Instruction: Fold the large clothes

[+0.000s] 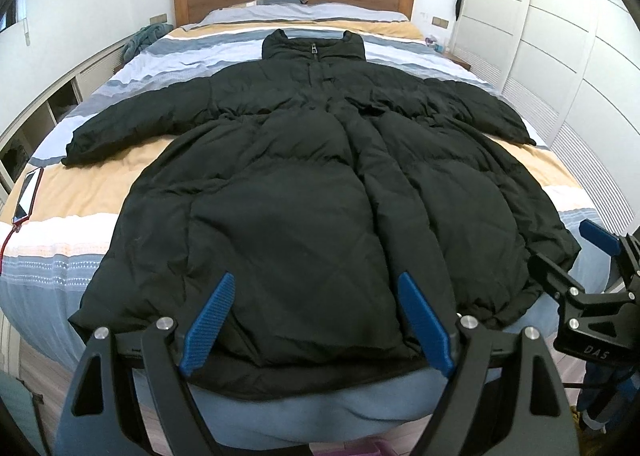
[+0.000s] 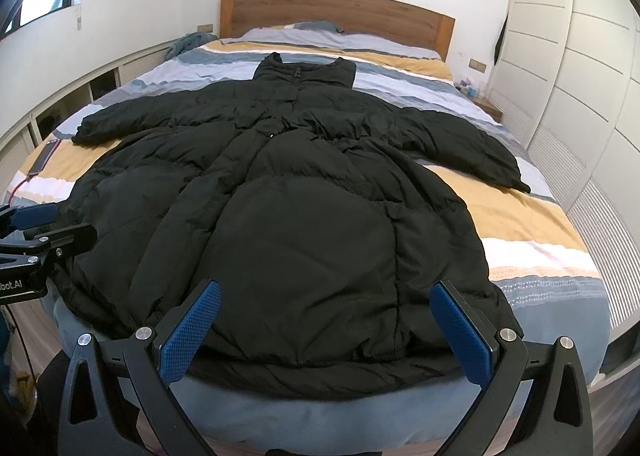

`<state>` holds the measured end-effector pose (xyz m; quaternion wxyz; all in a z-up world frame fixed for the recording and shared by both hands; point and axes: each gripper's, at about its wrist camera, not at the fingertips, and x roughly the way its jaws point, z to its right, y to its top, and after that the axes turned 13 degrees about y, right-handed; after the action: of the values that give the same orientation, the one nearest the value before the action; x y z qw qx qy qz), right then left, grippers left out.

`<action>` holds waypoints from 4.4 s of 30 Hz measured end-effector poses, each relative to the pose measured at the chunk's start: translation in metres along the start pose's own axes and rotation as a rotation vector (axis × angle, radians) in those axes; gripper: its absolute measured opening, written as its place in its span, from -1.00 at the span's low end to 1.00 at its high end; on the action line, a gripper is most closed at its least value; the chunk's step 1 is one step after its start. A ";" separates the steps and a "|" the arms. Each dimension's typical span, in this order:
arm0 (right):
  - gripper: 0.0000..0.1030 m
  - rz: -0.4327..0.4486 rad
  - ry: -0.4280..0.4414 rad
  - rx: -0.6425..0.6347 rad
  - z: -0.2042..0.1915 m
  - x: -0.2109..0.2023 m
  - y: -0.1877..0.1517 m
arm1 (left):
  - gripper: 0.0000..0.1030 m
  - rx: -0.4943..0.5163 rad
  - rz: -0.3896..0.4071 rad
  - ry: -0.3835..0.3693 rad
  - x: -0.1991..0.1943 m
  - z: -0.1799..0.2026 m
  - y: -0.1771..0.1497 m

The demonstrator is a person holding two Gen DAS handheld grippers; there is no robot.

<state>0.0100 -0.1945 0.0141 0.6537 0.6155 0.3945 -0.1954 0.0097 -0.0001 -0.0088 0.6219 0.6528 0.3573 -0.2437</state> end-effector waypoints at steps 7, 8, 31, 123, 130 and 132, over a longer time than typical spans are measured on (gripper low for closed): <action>0.99 0.007 0.000 -0.011 -0.003 0.000 0.003 | 0.63 0.001 0.002 0.004 0.001 0.002 0.000; 0.99 0.009 -0.001 -0.013 -0.003 0.000 0.003 | 0.63 0.000 0.003 0.001 0.001 0.001 0.000; 0.99 0.009 0.030 -0.026 0.000 0.012 0.023 | 0.63 -0.044 -0.022 -0.052 0.014 -0.007 0.017; -0.84 0.310 0.159 0.923 0.435 0.192 0.166 | 0.63 -0.328 -0.061 0.237 0.125 -0.138 0.170; -0.85 0.298 0.198 0.750 0.373 0.176 0.227 | 0.63 -0.364 -0.044 0.200 0.109 -0.156 0.161; -0.85 0.300 0.224 0.700 0.350 0.170 0.242 | 0.63 -0.367 -0.034 0.192 0.103 -0.160 0.157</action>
<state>0.3898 -0.4508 0.0183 0.3785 0.8694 0.2789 -0.1521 0.1752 0.1796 0.0300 0.6891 0.5429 0.4644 -0.1216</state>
